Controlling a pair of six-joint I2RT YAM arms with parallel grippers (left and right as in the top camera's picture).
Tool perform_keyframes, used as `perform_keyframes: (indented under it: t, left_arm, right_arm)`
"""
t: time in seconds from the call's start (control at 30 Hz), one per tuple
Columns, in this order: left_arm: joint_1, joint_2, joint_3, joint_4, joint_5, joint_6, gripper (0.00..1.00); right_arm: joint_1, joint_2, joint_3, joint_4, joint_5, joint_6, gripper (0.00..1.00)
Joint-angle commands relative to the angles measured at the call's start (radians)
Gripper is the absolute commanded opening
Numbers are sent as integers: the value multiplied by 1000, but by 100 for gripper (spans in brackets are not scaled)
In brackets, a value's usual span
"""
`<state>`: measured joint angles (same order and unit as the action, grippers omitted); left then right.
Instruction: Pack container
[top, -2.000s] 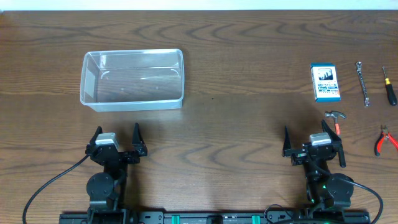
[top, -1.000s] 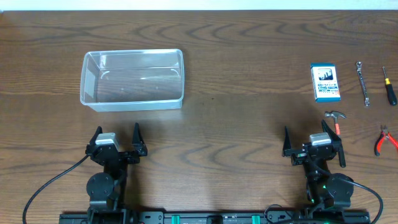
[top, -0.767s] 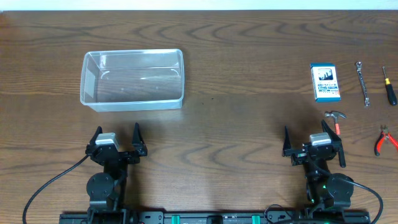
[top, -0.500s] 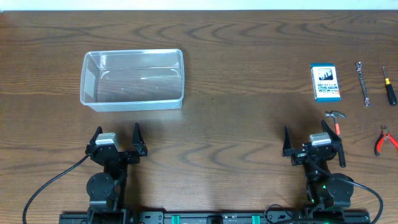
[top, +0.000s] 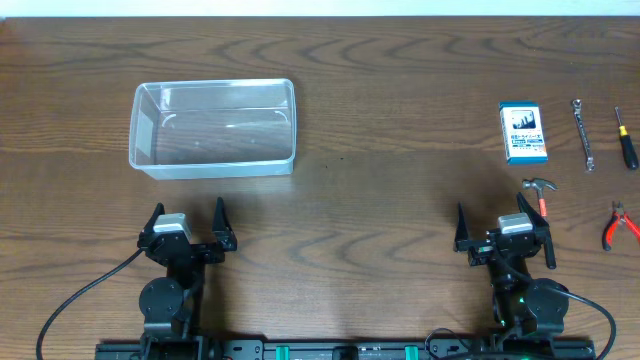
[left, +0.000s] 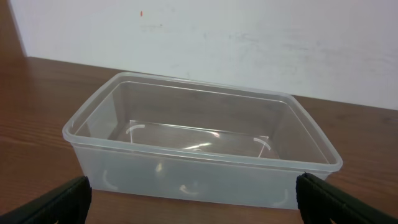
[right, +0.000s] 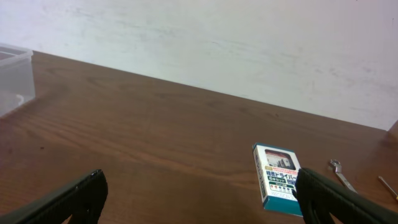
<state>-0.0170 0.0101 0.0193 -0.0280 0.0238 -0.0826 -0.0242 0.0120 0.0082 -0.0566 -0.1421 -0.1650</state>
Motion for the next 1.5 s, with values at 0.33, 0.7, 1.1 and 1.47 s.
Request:
perform_keyframes:
  t: [0.33,0.7,1.1,1.47]
  left_arm:
    - [0,-5,-15,-43,-10,-8,98]
    - [0,-5,-15,-43,-10,-8,98]
    - [0,-5,-15,-42,-13,-8,98]
    - [0,-5,-10,-11,14,-6,98]
  right_arm:
    - [-1,-5,-3,-3,-5,14,99]
    - [-1,-5,-3,-3,-5,14,99]
    - [-1,-5,-3,17,-205,14,99]
    - [-1,-5,2,79,-398,192,99]
